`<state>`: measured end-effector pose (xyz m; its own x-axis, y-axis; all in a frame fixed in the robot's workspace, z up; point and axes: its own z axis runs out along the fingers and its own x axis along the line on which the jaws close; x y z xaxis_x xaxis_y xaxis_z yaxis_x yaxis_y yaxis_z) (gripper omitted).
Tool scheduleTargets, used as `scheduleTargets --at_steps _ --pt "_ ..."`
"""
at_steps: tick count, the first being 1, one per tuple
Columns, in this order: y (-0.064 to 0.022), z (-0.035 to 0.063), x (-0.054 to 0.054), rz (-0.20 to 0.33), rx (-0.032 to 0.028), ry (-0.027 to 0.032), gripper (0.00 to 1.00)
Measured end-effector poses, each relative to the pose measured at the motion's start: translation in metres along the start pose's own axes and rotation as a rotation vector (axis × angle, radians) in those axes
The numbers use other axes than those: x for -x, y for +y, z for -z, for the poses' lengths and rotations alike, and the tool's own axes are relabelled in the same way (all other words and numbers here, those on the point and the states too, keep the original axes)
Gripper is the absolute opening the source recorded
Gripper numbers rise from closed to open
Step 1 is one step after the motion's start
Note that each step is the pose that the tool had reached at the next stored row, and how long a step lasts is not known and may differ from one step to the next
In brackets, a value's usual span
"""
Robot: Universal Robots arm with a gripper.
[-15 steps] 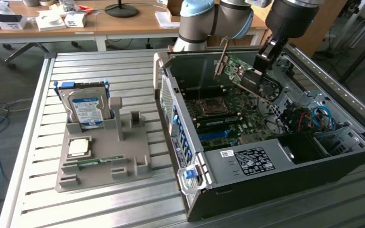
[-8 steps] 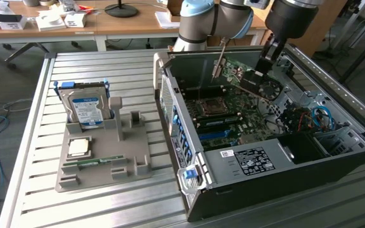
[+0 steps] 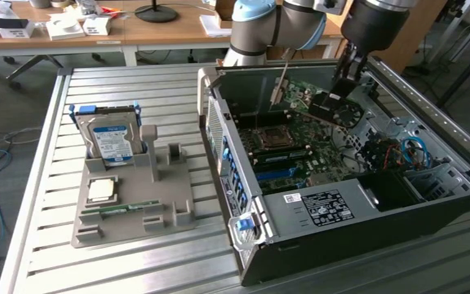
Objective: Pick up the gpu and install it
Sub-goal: 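Insert the gpu into the slot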
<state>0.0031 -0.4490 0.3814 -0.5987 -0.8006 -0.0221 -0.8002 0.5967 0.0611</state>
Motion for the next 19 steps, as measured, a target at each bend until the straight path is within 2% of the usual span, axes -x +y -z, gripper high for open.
scheduleTargets --at_steps 19 --pt "-0.0002 -0.0034 -0.0001 0.326 0.0072 0.0199 0.26"
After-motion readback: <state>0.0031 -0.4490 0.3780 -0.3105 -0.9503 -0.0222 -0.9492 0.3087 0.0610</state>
